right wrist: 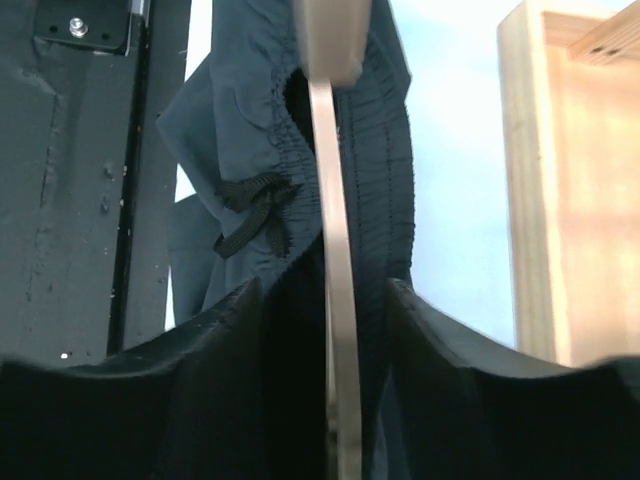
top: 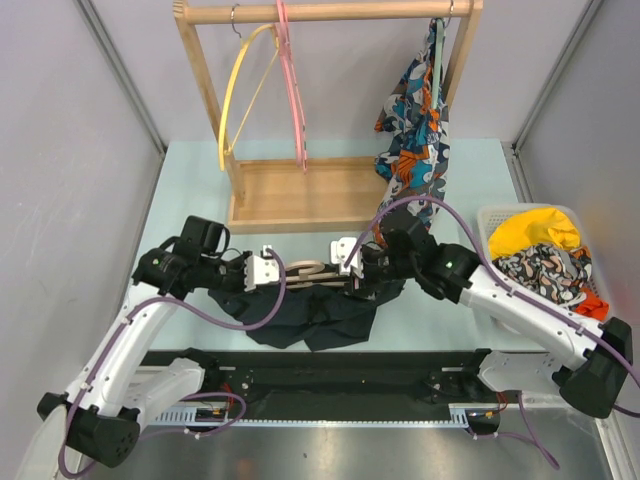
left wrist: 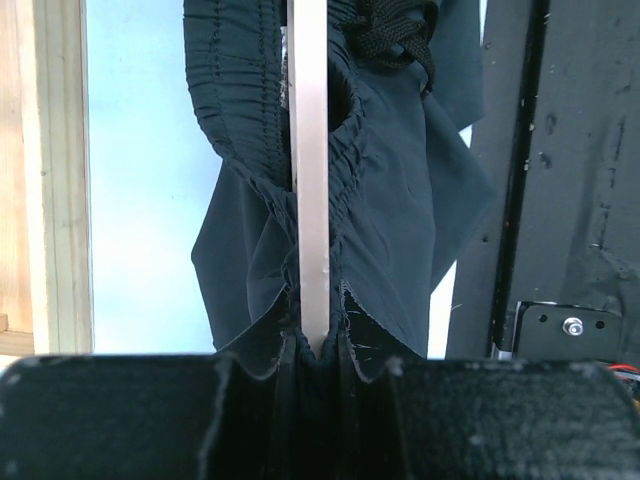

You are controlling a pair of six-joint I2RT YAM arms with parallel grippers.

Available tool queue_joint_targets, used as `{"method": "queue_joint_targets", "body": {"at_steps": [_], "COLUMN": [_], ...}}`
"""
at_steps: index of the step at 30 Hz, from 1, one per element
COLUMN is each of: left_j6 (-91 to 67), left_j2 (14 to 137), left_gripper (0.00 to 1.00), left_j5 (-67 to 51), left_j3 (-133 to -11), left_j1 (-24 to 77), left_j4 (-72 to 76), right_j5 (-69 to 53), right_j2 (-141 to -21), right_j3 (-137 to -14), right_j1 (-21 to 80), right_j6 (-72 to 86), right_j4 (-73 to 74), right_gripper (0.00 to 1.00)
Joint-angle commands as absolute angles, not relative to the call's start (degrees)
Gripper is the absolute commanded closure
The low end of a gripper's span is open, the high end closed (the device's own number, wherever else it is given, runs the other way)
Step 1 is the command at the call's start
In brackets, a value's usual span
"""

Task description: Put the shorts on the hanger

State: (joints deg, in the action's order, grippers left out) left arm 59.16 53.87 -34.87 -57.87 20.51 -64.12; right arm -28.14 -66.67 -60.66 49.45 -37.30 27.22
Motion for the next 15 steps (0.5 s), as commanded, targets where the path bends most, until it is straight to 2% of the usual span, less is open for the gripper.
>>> {"method": "queue_joint_targets", "body": {"at_steps": [1,2,3,5,6,7,11,12,15], "left_j6": [61.3,61.5,61.7,61.7,61.8,62.0,62.8,62.9,62.9], "left_j2": [50.4,49.8,49.4,48.7,48.7,48.7,48.5,48.2,47.2], "left_gripper": [0.99,0.99,0.99,0.99,0.99,0.98,0.84,0.76,0.67], "left_j5": [-40.7,-41.3,-41.6,-41.7,-41.6,-41.5,-41.0,-41.0,-40.7], "left_j3": [-60.0,-59.9,-59.8,-59.5,-59.5,-59.6,-59.7,-59.7,-59.9], "left_j1": [20.7,20.7,20.7,20.7,20.7,20.7,20.7,20.7,20.7], "left_j4": [-64.8,-64.9,-64.9,-64.9,-65.0,-65.4,-66.5,-66.6,-66.5], "right_j5": [-29.6,-29.9,-30.0,-30.1,-30.1,-29.8,-28.7,-28.7,-28.0], "right_j2": [-67.7,-67.8,-67.8,-67.6,-67.2,-66.9,-64.3,-63.6,-61.2], "right_j3": [-63.3,-63.4,-63.4,-63.5,-63.5,-63.5,-63.5,-63.5,-63.9], "right_j1": [50.1,50.1,50.2,50.2,50.2,50.2,49.7,49.6,48.8], "right_j6": [-39.0,-39.2,-39.3,-39.5,-39.6,-39.4,-38.3,-38.1,-36.6], "right_j4": [25.1,25.6,25.8,26.6,27.0,27.2,28.5,28.8,31.6], "right_gripper": [0.5,0.54,0.63,0.76,0.94,1.0,1.0,1.0,1.0]}}
